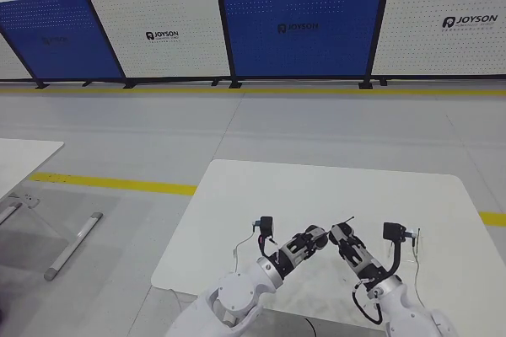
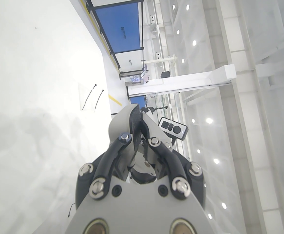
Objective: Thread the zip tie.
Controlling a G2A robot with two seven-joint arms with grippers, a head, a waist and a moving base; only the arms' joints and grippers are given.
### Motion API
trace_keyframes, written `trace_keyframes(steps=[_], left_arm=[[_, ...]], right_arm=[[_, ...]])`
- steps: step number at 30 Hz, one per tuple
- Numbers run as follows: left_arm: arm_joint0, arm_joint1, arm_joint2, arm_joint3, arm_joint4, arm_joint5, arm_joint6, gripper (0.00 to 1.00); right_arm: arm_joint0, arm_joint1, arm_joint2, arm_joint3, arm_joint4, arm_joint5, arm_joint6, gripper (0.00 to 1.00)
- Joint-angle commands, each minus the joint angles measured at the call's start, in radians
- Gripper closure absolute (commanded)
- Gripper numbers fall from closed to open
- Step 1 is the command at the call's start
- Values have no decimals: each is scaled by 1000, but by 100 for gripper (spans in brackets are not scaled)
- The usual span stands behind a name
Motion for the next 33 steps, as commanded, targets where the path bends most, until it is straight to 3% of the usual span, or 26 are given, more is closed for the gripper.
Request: trace_keyframes(steps=[1, 8, 10, 11, 14, 16, 21, 25, 33], left_arm=[[1, 0, -1, 1, -2, -2, 0, 100], [2, 0, 0, 0, -9, -9, 7, 100], [2, -1, 1, 1, -10, -11, 11, 86], [2, -1, 2, 2, -11, -11, 13, 69], [0, -1, 3, 5, -11, -12, 16, 55], [0, -2, 3, 5, -10, -13, 18, 53], [0, -2, 2, 6, -9, -16, 23, 53], [0, -2, 2, 6, -8, -17, 23, 59], [1, -1, 4, 9, -5, -15, 22, 81]], right_arm=[[-1, 0, -2, 1, 0, -1, -1, 100], [-4, 0, -4, 2, -1, 2, -6, 100], [-5, 1, -3, 1, -2, 3, -8, 100], [-5, 1, -3, 0, -3, 3, -9, 100], [-7, 1, -3, 0, -3, 6, -13, 100], [-8, 1, -3, 1, -3, 8, -15, 100], [-9, 1, 5, 5, -13, 17, -32, 100], [-11, 2, 15, 5, -19, 19, -42, 100], [-17, 3, 20, 2, -21, 18, -53, 100]])
